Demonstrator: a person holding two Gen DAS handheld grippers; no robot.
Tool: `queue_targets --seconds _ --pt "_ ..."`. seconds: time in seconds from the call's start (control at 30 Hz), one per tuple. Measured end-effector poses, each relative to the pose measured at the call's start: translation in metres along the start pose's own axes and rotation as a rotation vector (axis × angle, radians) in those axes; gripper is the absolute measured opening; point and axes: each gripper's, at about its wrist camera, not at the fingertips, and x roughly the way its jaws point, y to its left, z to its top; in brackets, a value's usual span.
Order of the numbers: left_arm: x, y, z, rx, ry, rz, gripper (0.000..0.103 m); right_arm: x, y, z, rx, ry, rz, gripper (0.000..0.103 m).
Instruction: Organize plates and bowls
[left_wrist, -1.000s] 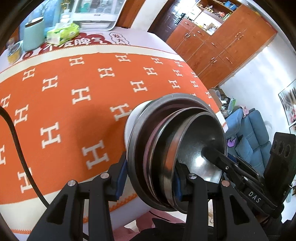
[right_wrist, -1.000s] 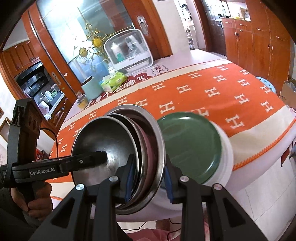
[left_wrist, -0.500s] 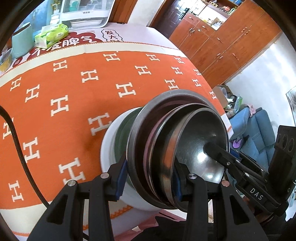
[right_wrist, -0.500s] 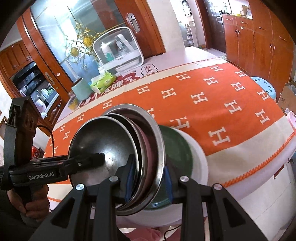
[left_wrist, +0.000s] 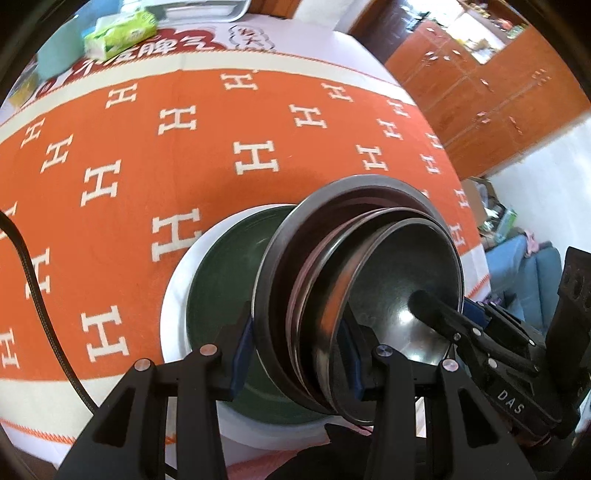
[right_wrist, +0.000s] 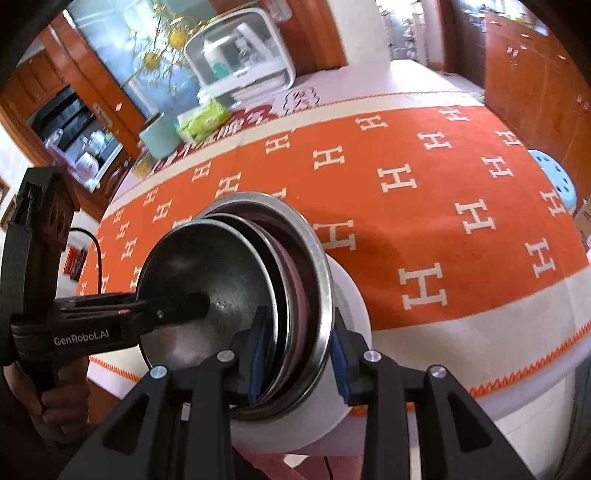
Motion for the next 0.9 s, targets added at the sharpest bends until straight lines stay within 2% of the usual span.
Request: queue_targets --seconds 0.43,0.57,0.7,0.9 --pt "0.013 0.004 -0.005 -0.25 -0.004 0.125 0.042 0.029 -0.009 0.026 -0.205 0.157 0.151 0.04" --pt "0.011 0.002 -0.01 -0.28 -0.014 0.159 0.042 0.033 -0.008 0.029 -0.242 0.189 0.171 0.042" --pt "0.012 0.001 -0.01 -0.315 -0.025 0.184 0.044 0.035 -0.004 0.028 -0.284 0.197 0.19 0.045" --pt "0.003 -0.002 -0.013 -0.323 -0.083 0.229 0.047 0.031 -0.005 0.027 -0.303 0.164 0.197 0.046"
